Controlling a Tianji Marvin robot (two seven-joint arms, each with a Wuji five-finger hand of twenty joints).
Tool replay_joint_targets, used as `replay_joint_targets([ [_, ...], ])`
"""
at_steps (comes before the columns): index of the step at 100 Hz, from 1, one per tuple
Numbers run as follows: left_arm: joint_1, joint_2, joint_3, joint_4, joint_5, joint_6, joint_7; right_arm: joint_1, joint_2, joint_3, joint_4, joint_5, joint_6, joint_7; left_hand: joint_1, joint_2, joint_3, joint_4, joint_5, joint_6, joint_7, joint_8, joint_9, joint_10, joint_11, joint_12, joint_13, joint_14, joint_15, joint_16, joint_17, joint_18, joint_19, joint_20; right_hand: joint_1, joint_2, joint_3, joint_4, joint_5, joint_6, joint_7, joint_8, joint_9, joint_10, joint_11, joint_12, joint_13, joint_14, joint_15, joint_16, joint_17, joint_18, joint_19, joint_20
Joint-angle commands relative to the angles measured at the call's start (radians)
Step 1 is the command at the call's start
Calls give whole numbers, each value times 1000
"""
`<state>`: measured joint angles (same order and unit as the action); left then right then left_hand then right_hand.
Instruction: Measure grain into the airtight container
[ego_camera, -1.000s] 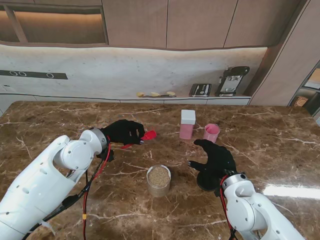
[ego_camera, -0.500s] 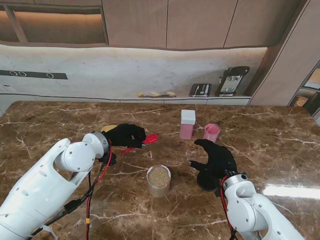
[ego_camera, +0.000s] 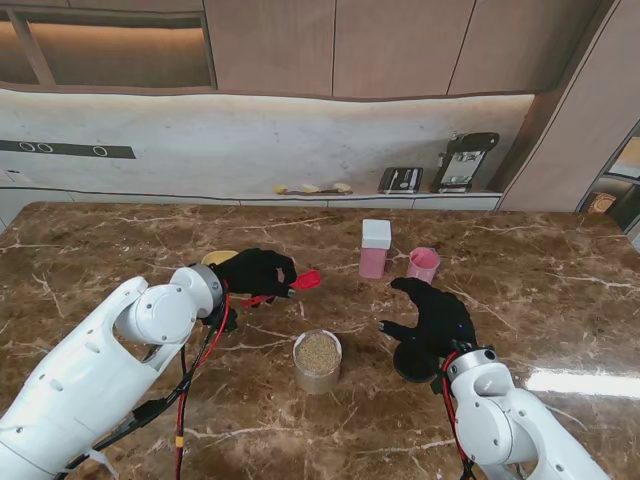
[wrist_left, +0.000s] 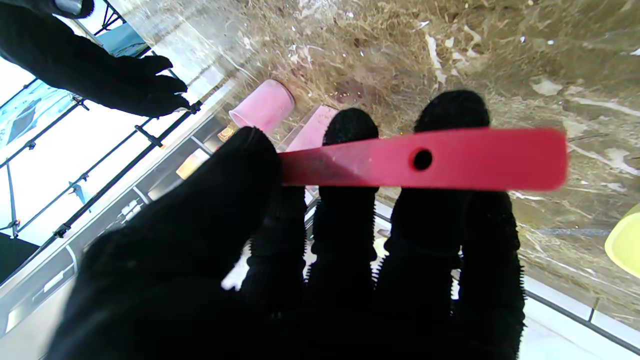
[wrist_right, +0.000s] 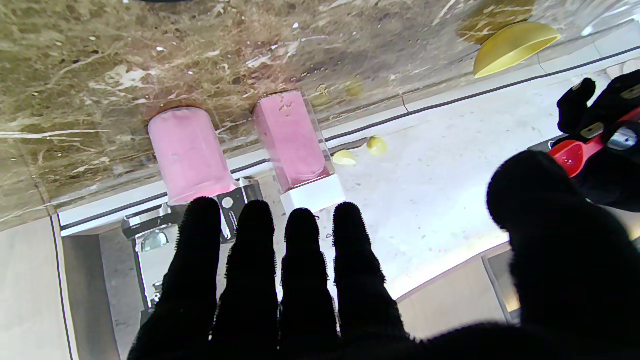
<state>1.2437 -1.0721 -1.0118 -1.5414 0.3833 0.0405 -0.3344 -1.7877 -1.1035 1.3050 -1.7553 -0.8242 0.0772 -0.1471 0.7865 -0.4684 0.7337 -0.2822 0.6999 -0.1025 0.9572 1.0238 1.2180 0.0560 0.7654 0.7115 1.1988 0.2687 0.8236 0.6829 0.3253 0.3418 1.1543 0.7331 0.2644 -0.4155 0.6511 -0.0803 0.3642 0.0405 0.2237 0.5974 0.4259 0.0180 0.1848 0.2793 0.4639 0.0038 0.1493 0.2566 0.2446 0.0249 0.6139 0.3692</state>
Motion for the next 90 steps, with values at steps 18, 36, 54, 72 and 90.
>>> replay_joint_targets([
  [18,-1,3,0,14,-13,-11,-26,-10,-3,2,-1,2,6,9,116,152,-114,48,29,-184,106,100,-26,-45,144,245,47,43,109,145,-52,54,-71,-100,-4,21,-26,51,0,-23,-19,-12,-6,2,-9,1,-2,4,10,14,1,1,20,17],
  [36,-4,6,-4,24,-51,-35,-51,-9,-3,1,-1,2,9,9,125,118,-101,50,16,-142,75,62,-129,-23,148,364,-9,64,143,271,-84,89,-118,-181,-3,21,-27,51,2,-22,-18,-12,-4,2,-8,1,0,2,10,14,2,1,21,16],
  [54,-2,12,-11,25,-82,-56,-82,-8,-3,0,-2,4,10,12,59,67,19,33,10,-69,116,4,-176,11,166,452,-63,92,174,369,-75,89,-136,-204,-3,21,-28,51,0,-22,-19,-12,-5,3,-9,0,-1,3,10,14,3,0,22,16],
  [72,4,16,-11,16,-66,-71,-86,-9,-3,0,-3,3,12,11,44,12,113,20,61,-43,163,35,-121,41,-151,185,-33,78,-52,98,50,77,-29,-172,-1,23,-28,52,1,-21,-18,-12,-5,1,-8,0,0,2,10,14,2,0,22,15],
  [90,-5,26,0,-3,-76,-34,-138,-9,-3,0,-3,2,12,9,96,107,-54,24,29,-112,140,76,33,56,-25,-135,66,45,151,-24,208,60,134,-132,1,26,-29,52,1,-22,-18,-12,-3,4,-6,1,0,3,11,14,2,0,23,14],
])
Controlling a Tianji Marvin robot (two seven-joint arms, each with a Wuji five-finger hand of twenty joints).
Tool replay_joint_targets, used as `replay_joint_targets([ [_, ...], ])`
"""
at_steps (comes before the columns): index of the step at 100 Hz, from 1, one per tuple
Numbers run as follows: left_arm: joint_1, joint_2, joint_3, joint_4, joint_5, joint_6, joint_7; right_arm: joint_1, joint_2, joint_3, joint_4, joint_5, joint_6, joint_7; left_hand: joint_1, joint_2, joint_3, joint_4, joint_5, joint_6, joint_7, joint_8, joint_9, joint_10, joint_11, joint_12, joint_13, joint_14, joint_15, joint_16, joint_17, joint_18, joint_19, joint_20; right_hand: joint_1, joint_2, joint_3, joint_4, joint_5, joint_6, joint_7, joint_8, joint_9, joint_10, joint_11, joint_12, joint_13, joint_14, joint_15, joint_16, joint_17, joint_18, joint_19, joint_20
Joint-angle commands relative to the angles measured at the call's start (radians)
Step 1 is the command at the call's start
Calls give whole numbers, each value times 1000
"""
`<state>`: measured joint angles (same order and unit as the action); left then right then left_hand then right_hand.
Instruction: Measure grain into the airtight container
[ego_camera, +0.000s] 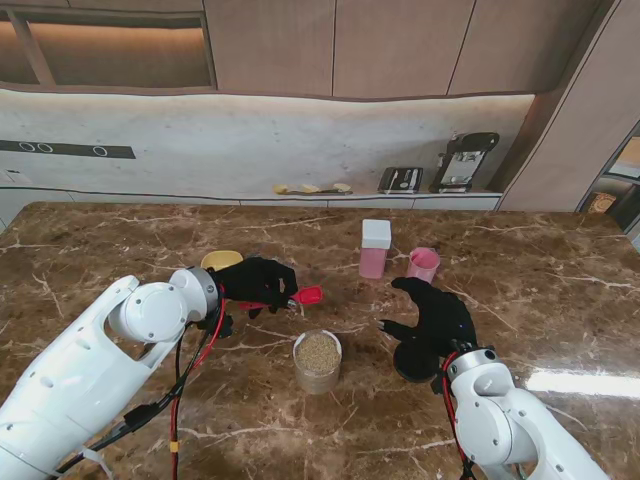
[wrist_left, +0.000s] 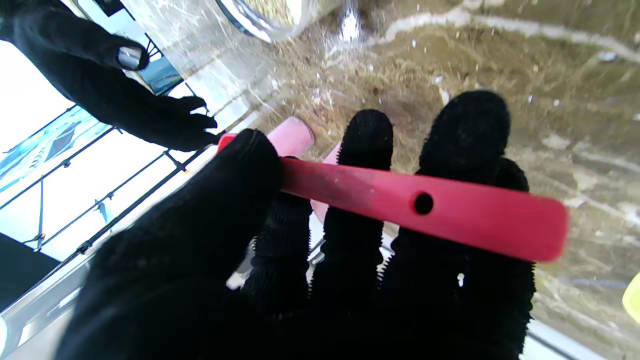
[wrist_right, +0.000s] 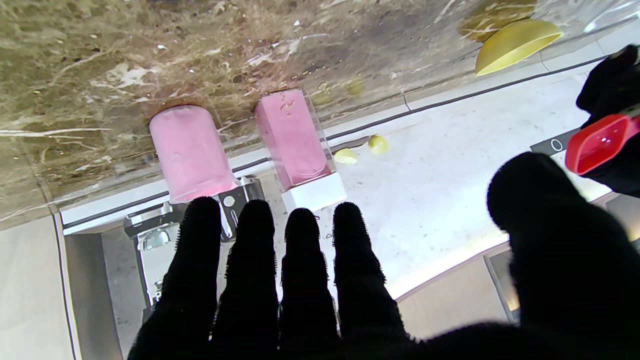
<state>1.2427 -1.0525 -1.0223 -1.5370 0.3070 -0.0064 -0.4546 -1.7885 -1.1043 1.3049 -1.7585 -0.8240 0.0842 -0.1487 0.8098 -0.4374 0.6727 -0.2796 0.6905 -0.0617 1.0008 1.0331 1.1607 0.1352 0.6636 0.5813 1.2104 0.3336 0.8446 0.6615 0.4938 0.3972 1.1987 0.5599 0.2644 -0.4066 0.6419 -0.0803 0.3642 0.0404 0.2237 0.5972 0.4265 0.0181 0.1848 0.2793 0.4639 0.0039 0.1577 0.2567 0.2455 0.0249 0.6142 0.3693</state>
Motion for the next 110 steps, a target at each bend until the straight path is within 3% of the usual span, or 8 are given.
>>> replay_joint_targets([
  [1,-5,6,12,-7,2,12,-18,-8,-3,0,0,2,5,10,70,75,8,22,39,-159,95,68,98,-33,90,1,55,-26,158,0,44,6,99,48,2,16,-20,52,0,-22,-18,-12,-5,3,-6,1,1,2,3,14,2,-1,22,14],
  [20,-7,5,24,-3,30,-4,-1,-10,-3,1,1,0,6,7,38,79,6,24,29,-237,63,99,189,-124,267,173,61,-118,593,83,135,15,213,128,5,19,-23,52,1,-22,-18,-12,-3,3,-5,1,4,3,4,14,2,0,23,14],
  [32,-13,6,29,1,36,-11,-4,-10,-3,2,1,0,7,4,77,128,-108,47,-6,-243,56,108,195,-146,333,271,58,-78,720,133,157,28,236,117,5,20,-25,52,2,-22,-17,-12,0,3,-4,1,5,4,5,15,3,1,25,13],
  [63,-21,13,29,9,-14,-60,-43,-10,-4,3,1,-1,10,3,127,196,-264,76,-113,-33,112,-115,174,-189,449,446,56,-23,788,206,148,67,225,202,7,21,-27,52,2,-23,-16,-13,3,3,-4,1,8,5,6,15,4,1,26,12],
  [73,-16,17,26,-1,-18,-66,-58,-11,-4,3,1,-1,10,2,200,245,-441,135,-158,35,126,-231,131,-172,455,480,55,-14,765,240,103,59,167,268,7,21,-27,53,2,-23,-16,-13,3,3,-4,1,9,5,6,15,4,3,27,12],
  [77,-12,18,23,-5,-14,-72,-57,-10,-4,3,1,-1,10,1,208,252,-450,140,-162,38,120,-239,122,-177,457,483,54,-13,763,241,96,58,164,270,7,20,-27,53,2,-23,-16,-13,3,3,-4,1,9,5,6,15,4,2,27,12],
  [82,-8,18,21,-6,-11,-82,-51,-10,-4,3,1,-1,10,0,341,304,-680,199,-162,35,126,-247,116,-178,462,496,54,-11,751,265,88,57,150,294,7,20,-27,53,2,-23,-16,-13,2,2,-4,1,8,5,6,15,3,2,27,12],
  [110,22,22,3,-22,0,-128,-44,-11,-4,5,3,-4,4,-4,384,262,-681,198,-103,-45,196,-177,122,-172,466,499,51,21,732,280,89,75,147,311,7,18,-27,53,4,-24,-15,-13,6,3,-2,1,13,4,8,16,5,2,29,11],
])
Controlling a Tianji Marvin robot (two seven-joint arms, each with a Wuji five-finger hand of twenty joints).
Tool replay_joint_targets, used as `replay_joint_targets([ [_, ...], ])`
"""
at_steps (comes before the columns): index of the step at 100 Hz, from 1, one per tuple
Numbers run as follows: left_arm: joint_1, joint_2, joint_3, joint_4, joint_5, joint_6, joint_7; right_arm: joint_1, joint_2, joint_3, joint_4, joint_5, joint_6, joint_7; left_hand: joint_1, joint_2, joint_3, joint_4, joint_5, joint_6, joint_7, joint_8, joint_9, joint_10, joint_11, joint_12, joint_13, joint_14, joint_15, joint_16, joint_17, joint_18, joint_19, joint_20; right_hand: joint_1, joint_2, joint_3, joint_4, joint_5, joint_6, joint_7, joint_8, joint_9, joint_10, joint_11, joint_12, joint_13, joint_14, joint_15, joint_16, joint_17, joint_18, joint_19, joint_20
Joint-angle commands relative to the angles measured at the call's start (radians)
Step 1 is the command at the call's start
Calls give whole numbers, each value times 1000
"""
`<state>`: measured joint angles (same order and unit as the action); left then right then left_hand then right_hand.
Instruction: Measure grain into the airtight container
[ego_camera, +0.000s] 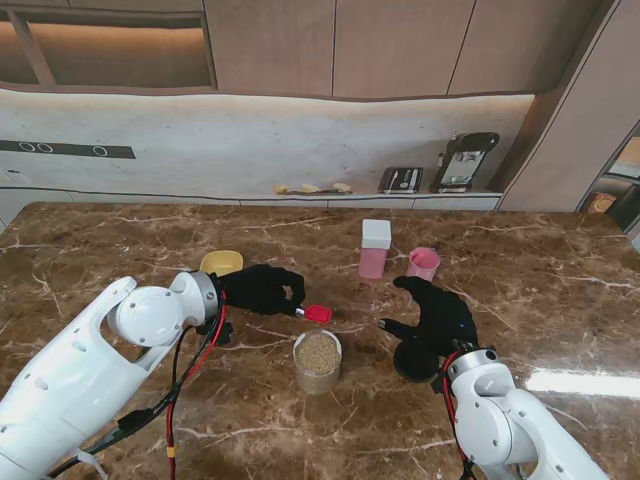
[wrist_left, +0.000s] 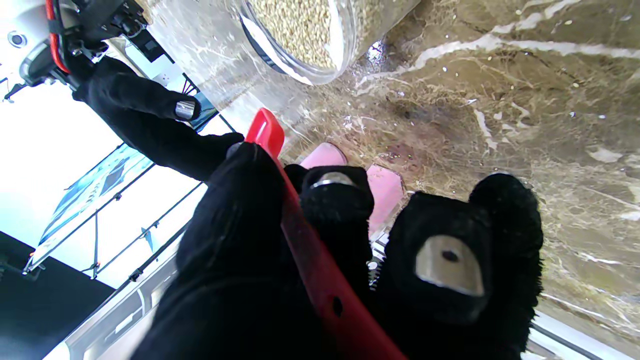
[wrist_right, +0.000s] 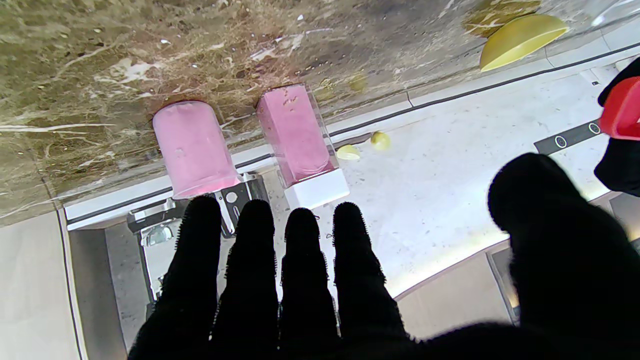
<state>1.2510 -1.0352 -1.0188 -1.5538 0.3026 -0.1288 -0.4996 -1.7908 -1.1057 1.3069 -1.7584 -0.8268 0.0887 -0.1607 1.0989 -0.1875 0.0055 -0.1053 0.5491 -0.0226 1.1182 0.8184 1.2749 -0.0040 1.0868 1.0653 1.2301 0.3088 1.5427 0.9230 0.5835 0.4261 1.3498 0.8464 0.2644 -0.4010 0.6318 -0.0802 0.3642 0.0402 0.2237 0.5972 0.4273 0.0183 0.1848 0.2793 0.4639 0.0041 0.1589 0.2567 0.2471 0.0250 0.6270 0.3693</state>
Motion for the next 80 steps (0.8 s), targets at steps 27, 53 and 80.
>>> replay_joint_targets([
  [27,63,5,-28,-18,24,-27,22,-18,-7,15,-6,-7,-2,-19,106,3,-12,23,83,-118,64,37,24,-30,35,5,33,61,33,29,4,41,0,37,12,6,-15,53,18,-20,-9,-13,21,0,3,2,29,-8,5,11,15,-9,16,5],
  [53,131,4,-77,-49,47,-32,49,-6,-10,37,-10,-15,12,-32,106,-1,-11,23,103,-126,56,38,40,-39,30,-2,35,50,48,30,34,33,21,49,17,-20,-10,54,11,-7,-8,-15,24,0,8,1,41,-13,6,7,26,-21,17,-6],
  [80,186,3,-131,-82,69,-54,79,56,-12,82,61,19,6,-24,97,1,-12,23,106,-138,45,44,45,-51,25,-6,36,33,61,17,59,43,69,65,104,-247,22,40,-105,82,-64,-39,-59,14,22,-5,17,-35,-1,-5,11,-47,9,-41],
])
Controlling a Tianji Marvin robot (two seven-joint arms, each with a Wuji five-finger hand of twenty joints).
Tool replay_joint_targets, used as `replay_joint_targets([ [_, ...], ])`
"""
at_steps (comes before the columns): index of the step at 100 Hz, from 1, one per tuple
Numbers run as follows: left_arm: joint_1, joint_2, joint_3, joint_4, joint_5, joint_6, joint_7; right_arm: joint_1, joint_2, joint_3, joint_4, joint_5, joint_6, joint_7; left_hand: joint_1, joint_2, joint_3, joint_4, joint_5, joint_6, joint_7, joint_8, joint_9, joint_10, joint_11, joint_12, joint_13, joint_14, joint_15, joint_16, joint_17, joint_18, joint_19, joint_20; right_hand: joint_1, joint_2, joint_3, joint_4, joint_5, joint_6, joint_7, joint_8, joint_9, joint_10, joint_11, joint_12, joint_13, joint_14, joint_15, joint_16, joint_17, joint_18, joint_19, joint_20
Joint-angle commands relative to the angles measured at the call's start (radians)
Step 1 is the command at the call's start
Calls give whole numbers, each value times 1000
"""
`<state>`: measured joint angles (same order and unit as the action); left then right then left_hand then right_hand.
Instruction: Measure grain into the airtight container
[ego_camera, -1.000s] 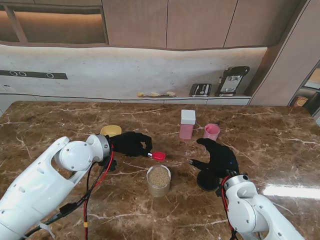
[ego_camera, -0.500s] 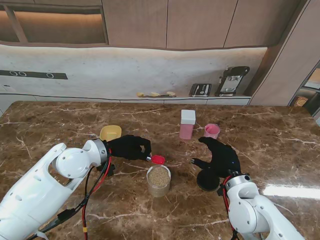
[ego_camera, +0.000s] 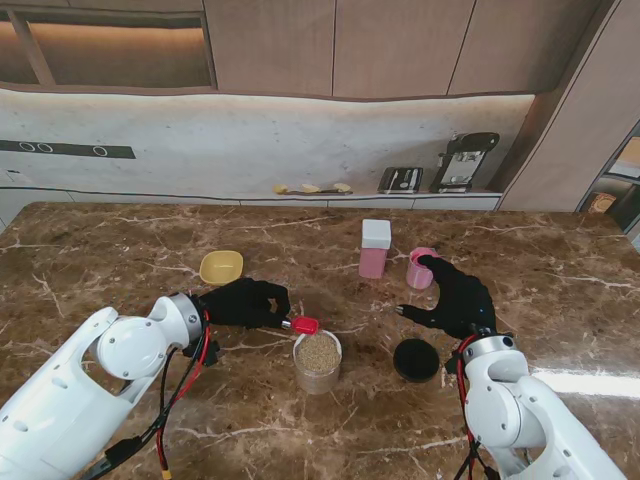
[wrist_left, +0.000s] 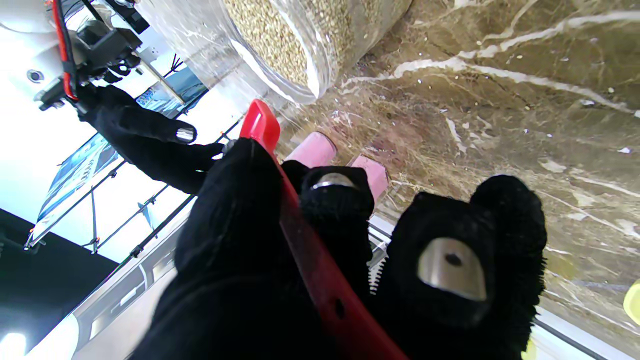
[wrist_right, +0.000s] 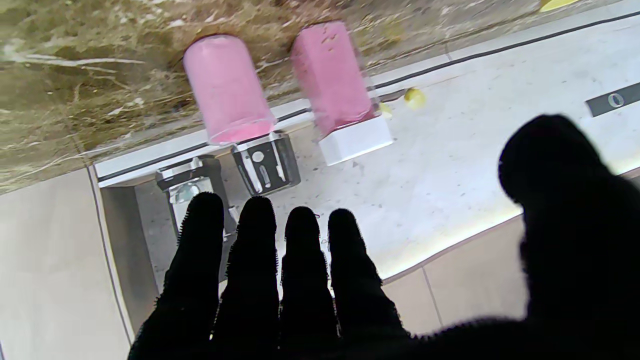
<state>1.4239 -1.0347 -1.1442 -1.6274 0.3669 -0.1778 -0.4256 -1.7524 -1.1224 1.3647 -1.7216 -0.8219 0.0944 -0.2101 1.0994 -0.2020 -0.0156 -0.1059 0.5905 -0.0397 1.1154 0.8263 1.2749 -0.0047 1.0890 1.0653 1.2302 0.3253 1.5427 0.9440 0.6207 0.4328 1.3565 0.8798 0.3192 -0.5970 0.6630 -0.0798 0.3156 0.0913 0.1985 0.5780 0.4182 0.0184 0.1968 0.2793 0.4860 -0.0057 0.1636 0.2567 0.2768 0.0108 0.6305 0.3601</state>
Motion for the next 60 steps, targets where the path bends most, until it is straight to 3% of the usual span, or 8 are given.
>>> replay_joint_targets([
  [1,14,2,-7,-10,4,-5,4,21,5,27,28,16,-2,28,96,15,9,23,65,-121,48,37,45,-50,22,-6,36,16,61,-4,22,37,63,32,55,-54,-9,39,-62,34,-42,-22,-54,14,11,-5,-8,-26,-7,-6,-21,-33,4,-33],
  [18,30,2,-26,-29,7,-11,7,80,9,65,94,76,-18,89,93,15,10,24,66,-127,42,40,45,-55,21,-7,36,5,69,-11,40,45,91,47,163,-44,-60,3,-148,76,-84,-29,-151,23,27,-12,-58,-31,-23,-17,-64,-20,-27,-43],
  [37,27,3,-25,-28,11,-19,9,160,13,56,200,118,17,132,88,15,10,24,68,-139,33,50,49,-64,14,-8,37,1,90,-22,105,70,146,75,66,-11,-97,-5,-199,106,-87,-15,-202,38,46,-3,-102,-22,-25,-9,-103,-13,-51,-34],
  [49,22,2,-17,-25,10,-18,10,216,-1,13,293,147,54,72,81,19,8,23,65,-151,23,64,48,-75,9,-7,37,22,103,-39,164,88,228,118,8,-9,-69,-5,-204,109,-35,53,-197,39,104,36,-94,-19,2,16,-110,-10,-70,-10],
  [53,21,2,-15,-24,10,-18,12,232,-6,-2,321,163,58,58,77,23,8,23,65,-158,19,69,47,-78,6,-7,37,-14,112,-47,190,92,259,132,3,-9,-66,-8,-200,107,-14,70,-190,37,121,51,-92,-20,10,23,-111,-10,-74,-4],
  [60,20,0,-11,-22,14,-20,19,253,-9,-24,361,182,70,56,70,25,6,24,66,-169,12,76,49,-89,-1,-7,36,-14,117,-56,258,97,330,147,-13,-6,-68,-10,-202,109,-1,82,-194,36,127,60,-99,-17,10,27,-115,-13,-79,0],
])
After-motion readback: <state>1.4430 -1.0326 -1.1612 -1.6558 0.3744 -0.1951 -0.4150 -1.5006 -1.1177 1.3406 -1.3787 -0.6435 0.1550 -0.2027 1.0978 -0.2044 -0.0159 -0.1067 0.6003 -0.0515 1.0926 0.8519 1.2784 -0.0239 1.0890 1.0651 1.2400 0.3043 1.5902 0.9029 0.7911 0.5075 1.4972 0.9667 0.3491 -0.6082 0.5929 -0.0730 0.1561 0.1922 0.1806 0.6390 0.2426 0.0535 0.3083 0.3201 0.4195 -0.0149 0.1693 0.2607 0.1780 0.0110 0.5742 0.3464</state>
